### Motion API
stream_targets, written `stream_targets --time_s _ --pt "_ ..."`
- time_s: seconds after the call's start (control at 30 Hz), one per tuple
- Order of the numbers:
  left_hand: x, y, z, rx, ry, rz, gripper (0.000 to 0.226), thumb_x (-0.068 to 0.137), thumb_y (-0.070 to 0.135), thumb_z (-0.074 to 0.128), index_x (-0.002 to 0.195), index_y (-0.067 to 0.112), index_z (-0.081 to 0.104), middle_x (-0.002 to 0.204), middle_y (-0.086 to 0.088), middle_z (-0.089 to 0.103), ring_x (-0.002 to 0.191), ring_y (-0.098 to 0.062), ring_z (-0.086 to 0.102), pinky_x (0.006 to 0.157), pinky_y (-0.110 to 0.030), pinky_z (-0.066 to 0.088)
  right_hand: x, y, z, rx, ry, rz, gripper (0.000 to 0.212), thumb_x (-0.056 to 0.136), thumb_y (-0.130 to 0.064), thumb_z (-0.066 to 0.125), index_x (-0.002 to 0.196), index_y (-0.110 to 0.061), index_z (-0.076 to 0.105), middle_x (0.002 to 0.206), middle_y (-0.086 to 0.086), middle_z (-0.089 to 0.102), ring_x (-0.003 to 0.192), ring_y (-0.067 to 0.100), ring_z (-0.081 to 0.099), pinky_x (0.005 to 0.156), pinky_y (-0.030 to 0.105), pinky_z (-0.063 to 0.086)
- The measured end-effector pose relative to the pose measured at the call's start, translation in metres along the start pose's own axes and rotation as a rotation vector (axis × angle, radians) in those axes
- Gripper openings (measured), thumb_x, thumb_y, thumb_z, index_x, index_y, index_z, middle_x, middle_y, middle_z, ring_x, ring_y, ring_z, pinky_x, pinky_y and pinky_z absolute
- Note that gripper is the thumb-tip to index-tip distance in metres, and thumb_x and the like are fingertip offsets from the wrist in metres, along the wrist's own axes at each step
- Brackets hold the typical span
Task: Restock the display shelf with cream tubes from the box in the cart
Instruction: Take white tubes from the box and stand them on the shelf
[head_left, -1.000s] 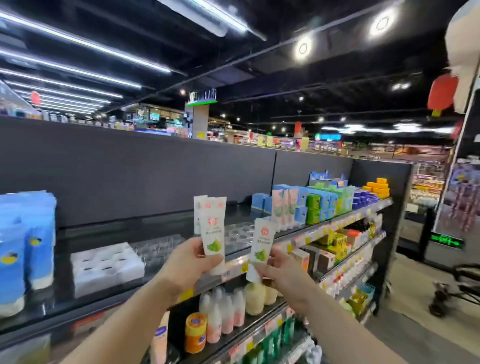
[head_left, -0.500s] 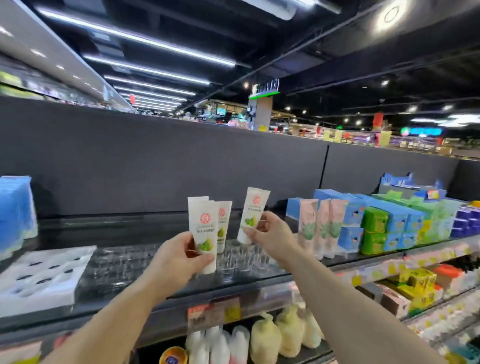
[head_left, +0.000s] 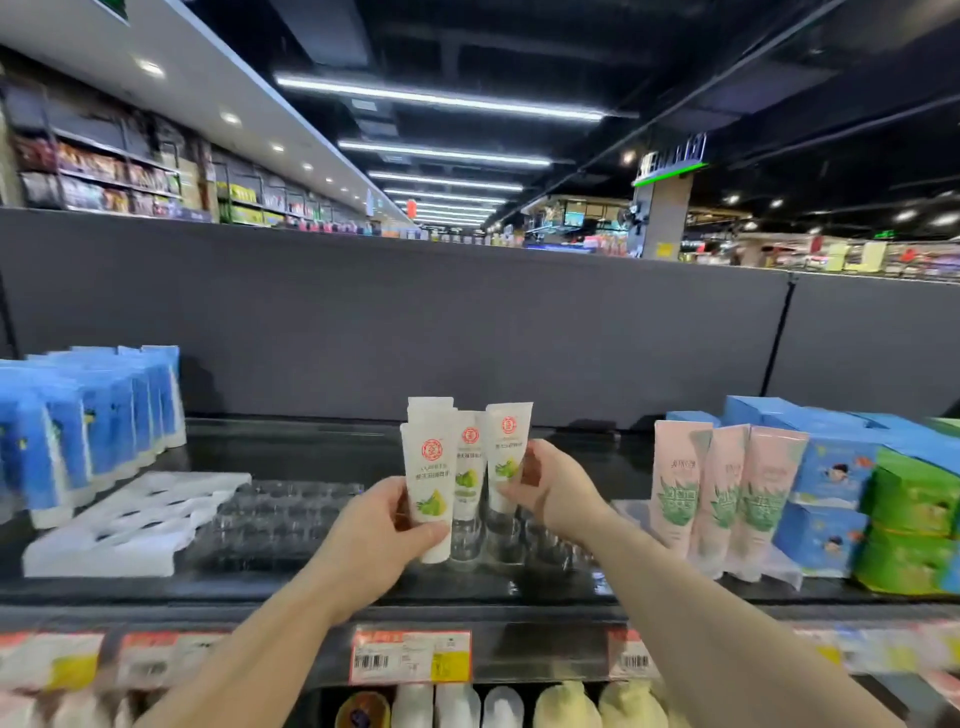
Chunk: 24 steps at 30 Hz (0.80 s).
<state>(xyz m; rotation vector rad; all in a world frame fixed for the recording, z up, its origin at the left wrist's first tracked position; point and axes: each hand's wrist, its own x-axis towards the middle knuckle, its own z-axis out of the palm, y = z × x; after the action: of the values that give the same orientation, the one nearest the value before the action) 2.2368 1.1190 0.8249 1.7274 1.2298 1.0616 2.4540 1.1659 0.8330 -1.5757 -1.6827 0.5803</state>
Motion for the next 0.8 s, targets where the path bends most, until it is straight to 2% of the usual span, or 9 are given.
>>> stream_targets --time_s 0.13,0.2,0.33,0.43,0.5,0.73,0.8 --pt "-0.002 0.002 0.001 -0.006 0.012 -0.003 0.034 0.086 0.018 0.07 0.106 0.038 0.053 0.101 0.022 0.065 0.094 0.002 0.062 0.061 -0.011 0.048 0.002 0.0 0.002 -0.04 0.004 -0.025 0.028 0.085 -0.027 0.071 0.104 -0.029 0.051 0.095 -0.019 0.058 0.076 -0.006 0.054 0.06 0.008 0.038" --pt "-0.002 0.002 0.002 -0.012 0.011 -0.001 0.033 0.086 0.017 0.07 0.105 0.039 0.054 0.102 0.022 0.065 0.094 0.002 0.062 0.06 -0.011 0.048 0.003 0.002 0.003 -0.058 -0.011 -0.02 0.027 0.086 -0.028 0.07 0.107 -0.027 0.053 0.101 -0.016 0.061 0.084 -0.001 0.059 0.069 0.011 0.042" --pt "-0.003 0.002 0.003 -0.023 0.012 0.004 0.032 0.086 0.017 0.07 0.105 0.038 0.055 0.104 0.02 0.066 0.096 0.002 0.062 0.066 -0.013 0.049 0.008 0.001 0.002 -0.13 -0.09 0.034 0.028 0.09 -0.032 0.064 0.116 -0.024 0.056 0.119 -0.009 0.064 0.101 0.011 0.059 0.087 0.028 0.047" --pt "-0.003 0.001 0.003 -0.013 0.004 0.007 0.033 0.087 0.018 0.069 0.107 0.038 0.054 0.107 0.022 0.064 0.099 0.0 0.061 0.068 -0.014 0.049 0.011 0.0 -0.001 -0.155 -0.122 0.082 0.023 0.092 -0.033 0.062 0.111 -0.022 0.055 0.121 -0.006 0.063 0.096 0.012 0.056 0.084 0.027 0.045" --pt "-0.003 0.001 0.003 -0.007 -0.004 0.011 0.033 0.087 0.018 0.068 0.108 0.039 0.053 0.107 0.023 0.063 0.1 0.0 0.06 0.069 -0.014 0.049 0.014 -0.001 -0.002 -0.159 -0.136 0.106 0.027 0.092 -0.034 0.061 0.116 -0.02 0.057 0.122 -0.004 0.063 0.095 0.012 0.056 0.081 0.026 0.043" --pt "-0.001 0.006 0.006 0.037 -0.018 0.022 0.035 0.087 0.017 0.069 0.109 0.038 0.053 0.105 0.025 0.059 0.098 0.0 0.058 0.074 -0.015 0.049 0.008 -0.004 0.003 -0.167 -0.155 0.118 0.029 0.094 -0.027 0.06 0.121 -0.019 0.058 0.125 -0.001 0.062 0.101 0.014 0.06 0.082 0.026 0.046" --pt "-0.001 0.01 0.008 0.052 -0.026 0.024 0.035 0.086 0.016 0.069 0.111 0.036 0.054 0.105 0.024 0.06 0.097 0.0 0.058 0.07 -0.014 0.048 0.007 -0.007 0.002 -0.215 -0.183 0.128 0.029 0.094 -0.027 0.059 0.121 -0.017 0.058 0.124 0.0 0.063 0.1 0.015 0.06 0.085 0.028 0.048"
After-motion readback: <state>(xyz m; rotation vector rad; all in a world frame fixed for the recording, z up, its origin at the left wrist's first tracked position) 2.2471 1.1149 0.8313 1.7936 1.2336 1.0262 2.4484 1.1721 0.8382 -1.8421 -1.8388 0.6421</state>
